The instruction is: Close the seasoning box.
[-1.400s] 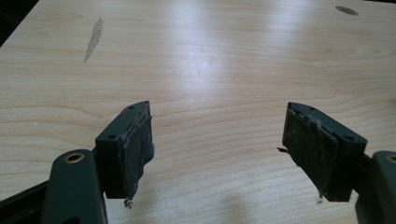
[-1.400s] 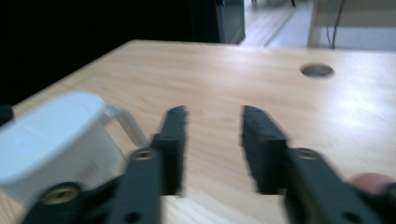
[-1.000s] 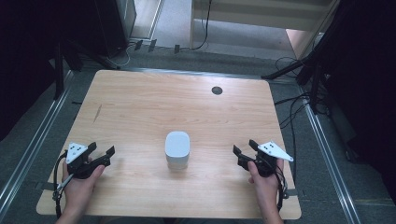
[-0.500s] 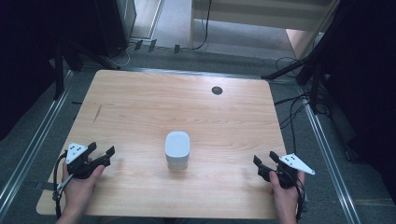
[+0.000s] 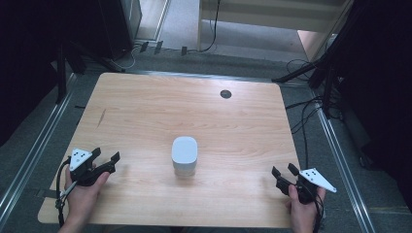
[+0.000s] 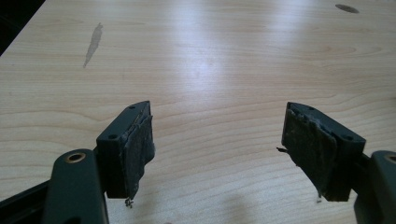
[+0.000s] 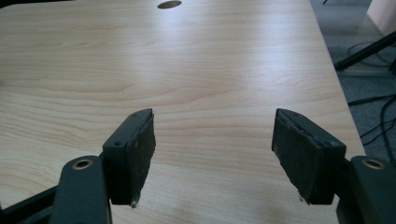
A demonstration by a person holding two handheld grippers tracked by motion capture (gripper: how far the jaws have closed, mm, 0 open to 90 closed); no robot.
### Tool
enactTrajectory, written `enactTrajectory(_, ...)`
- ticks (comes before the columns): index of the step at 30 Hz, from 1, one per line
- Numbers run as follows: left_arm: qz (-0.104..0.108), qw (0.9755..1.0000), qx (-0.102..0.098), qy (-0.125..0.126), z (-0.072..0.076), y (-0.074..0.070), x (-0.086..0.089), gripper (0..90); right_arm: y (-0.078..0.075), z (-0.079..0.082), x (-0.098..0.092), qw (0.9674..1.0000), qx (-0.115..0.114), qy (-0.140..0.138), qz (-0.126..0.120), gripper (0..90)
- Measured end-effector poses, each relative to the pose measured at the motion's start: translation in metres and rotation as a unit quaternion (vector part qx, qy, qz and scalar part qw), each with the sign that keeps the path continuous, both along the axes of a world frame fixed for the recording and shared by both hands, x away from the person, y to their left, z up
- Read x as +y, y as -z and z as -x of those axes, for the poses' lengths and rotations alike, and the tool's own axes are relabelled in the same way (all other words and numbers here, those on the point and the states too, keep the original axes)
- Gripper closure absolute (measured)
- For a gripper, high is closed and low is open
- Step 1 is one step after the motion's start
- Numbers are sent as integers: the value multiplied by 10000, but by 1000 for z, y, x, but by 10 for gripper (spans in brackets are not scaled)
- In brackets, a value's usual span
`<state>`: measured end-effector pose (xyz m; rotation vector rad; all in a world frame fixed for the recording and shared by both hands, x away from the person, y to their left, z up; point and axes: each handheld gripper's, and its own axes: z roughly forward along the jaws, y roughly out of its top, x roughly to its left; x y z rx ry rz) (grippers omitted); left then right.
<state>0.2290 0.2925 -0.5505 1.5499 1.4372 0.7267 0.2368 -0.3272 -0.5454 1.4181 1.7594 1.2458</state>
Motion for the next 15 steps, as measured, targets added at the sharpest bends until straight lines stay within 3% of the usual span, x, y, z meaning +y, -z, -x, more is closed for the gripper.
enactTrajectory(8, -105, 9999, -10, 35, 0, 0, -2, 257, 0, -2, -6, 9995, 55, 158, -264, 312)
enactTrajectory(15, -112, 9999, 4, 31, 0, 0, -2, 257, 0, -2, -1, 9997, 23, 260, -34, 335)
